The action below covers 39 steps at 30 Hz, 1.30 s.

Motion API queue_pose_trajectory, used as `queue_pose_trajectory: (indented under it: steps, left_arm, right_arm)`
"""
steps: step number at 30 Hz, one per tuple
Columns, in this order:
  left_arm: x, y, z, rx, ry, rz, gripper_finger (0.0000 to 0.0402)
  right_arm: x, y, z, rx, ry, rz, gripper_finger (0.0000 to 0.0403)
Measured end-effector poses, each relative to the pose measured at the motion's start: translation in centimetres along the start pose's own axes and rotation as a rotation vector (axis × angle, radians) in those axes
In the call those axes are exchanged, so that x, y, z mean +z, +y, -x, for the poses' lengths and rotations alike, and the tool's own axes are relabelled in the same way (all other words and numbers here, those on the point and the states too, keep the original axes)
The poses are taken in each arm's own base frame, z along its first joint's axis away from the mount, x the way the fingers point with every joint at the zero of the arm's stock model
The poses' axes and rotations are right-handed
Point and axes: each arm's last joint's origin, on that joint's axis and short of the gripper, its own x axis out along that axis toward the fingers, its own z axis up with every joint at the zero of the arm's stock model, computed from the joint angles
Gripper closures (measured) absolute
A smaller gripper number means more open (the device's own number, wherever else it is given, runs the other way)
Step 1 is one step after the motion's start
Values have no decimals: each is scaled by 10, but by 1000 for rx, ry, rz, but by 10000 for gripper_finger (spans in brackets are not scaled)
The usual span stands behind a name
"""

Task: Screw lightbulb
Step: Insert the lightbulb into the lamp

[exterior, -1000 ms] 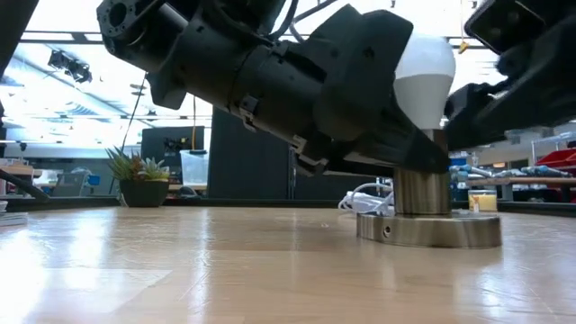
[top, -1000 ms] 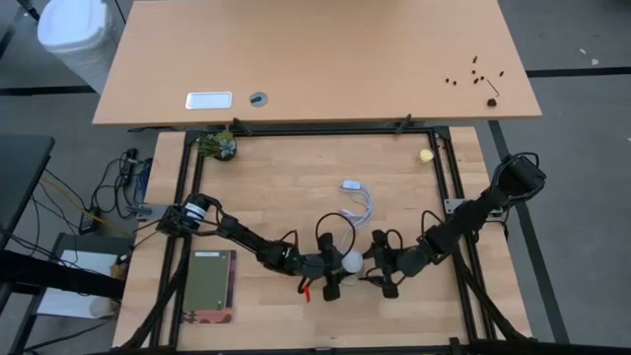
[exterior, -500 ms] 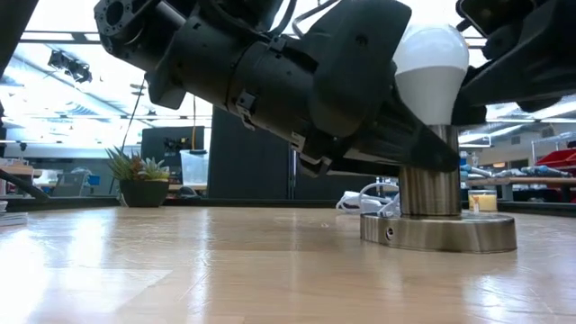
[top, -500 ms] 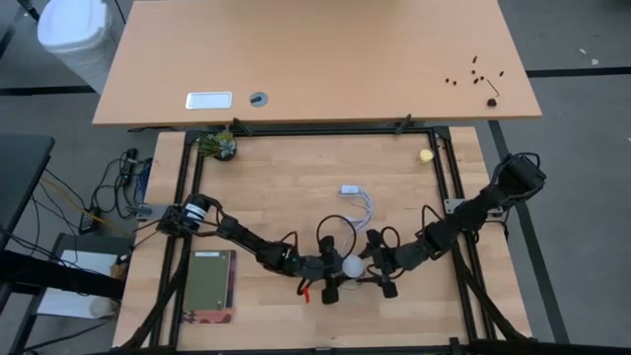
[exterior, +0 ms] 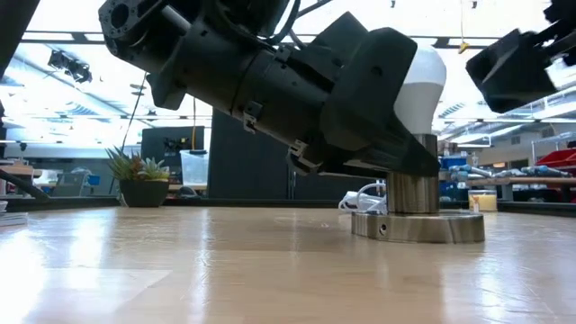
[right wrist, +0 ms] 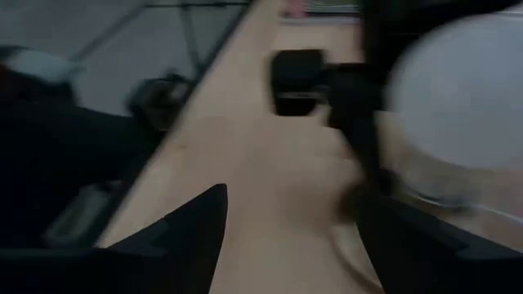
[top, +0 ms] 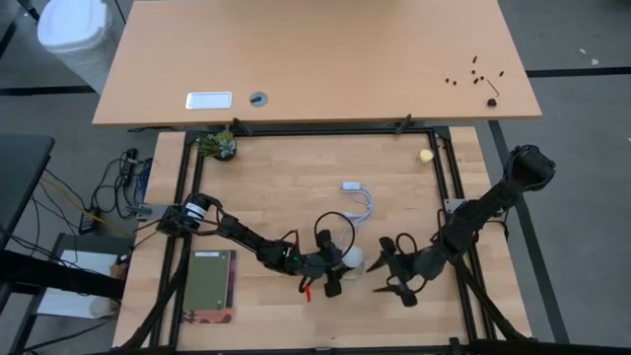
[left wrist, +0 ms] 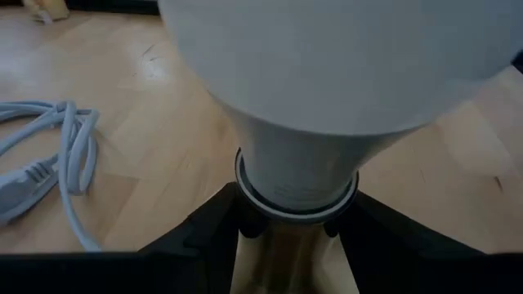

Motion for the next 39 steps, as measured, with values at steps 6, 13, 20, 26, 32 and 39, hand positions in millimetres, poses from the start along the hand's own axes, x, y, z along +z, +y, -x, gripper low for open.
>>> queue_pose_trajectory:
  steps: [6, 13, 20, 26, 32, 39]
  left_arm:
    - [0, -2, 0, -60, 8, -18, 213]
    - [1, -6, 1, -142, 12, -21, 213]
    - [1, -7, 1, -165, 12, -29, 213]
    - [0, -7, 1, -204, 28, -45, 213]
    - [1, -4, -1, -216, 32, -33, 213]
    - [4, 2, -4, -210, 26, 1, 213]
  right_arm:
    - [4, -18, 3, -166, -4, -20, 133]
    - [6, -34, -6, -167, 16, -30, 133]
    - [6, -38, -23, -77, -15, 12, 130]
    - [6, -39, -24, -38, -4, 8, 94]
    - [10, -35, -24, 48, -38, 31, 44]
    - [7, -29, -25, 63, -28, 52, 33]
